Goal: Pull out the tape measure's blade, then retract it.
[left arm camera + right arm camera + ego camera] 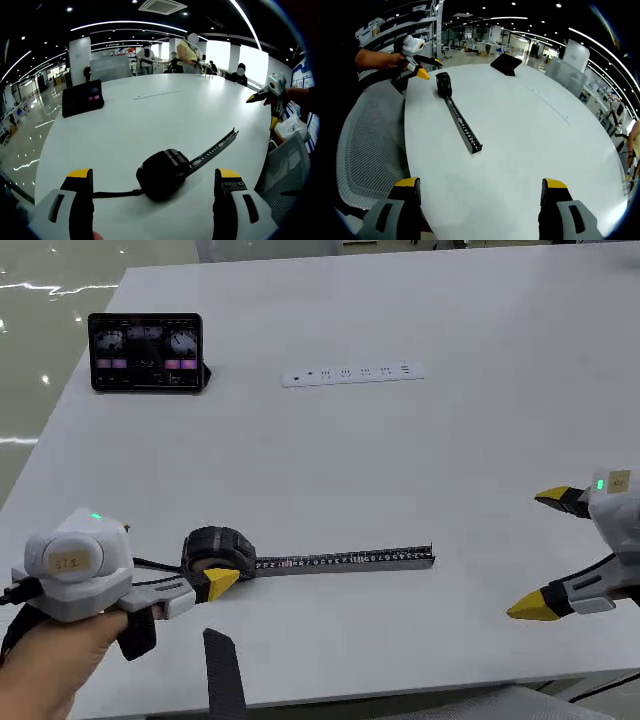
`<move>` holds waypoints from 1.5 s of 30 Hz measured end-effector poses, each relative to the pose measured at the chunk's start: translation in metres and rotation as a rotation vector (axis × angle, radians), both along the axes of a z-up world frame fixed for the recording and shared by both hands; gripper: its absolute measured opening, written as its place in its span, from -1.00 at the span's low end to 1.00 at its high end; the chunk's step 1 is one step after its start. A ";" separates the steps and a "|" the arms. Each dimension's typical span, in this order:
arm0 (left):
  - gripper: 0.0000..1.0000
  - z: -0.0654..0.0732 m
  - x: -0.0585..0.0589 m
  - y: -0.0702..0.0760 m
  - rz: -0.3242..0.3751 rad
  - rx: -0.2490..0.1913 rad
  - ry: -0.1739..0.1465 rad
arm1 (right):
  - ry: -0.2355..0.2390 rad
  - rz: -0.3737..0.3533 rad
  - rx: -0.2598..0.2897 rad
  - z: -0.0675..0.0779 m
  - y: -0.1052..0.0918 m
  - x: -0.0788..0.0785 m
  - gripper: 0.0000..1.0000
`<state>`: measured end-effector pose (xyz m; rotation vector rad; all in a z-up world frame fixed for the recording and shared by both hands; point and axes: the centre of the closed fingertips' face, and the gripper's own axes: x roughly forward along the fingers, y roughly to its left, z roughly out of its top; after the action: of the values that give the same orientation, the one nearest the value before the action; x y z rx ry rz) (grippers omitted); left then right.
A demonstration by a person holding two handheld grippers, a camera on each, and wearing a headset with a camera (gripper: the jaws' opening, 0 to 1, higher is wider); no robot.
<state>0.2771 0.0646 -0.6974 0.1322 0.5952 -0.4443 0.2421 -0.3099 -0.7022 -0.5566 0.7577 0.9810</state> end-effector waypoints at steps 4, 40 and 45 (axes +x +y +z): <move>0.98 -0.005 0.004 -0.005 0.019 -0.008 0.014 | -0.006 0.027 -0.010 0.001 0.003 0.006 0.98; 0.98 -0.015 0.023 -0.024 0.179 -0.015 -0.124 | 0.043 0.264 -0.109 -0.033 0.056 0.038 0.98; 0.98 -0.012 0.024 -0.023 0.200 -0.026 -0.176 | 0.053 0.285 -0.120 -0.042 0.063 0.041 0.98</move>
<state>0.3015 0.0417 -0.7093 0.0846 0.4243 -0.2433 0.2833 -0.2469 -0.7443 -0.7608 0.8021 1.2225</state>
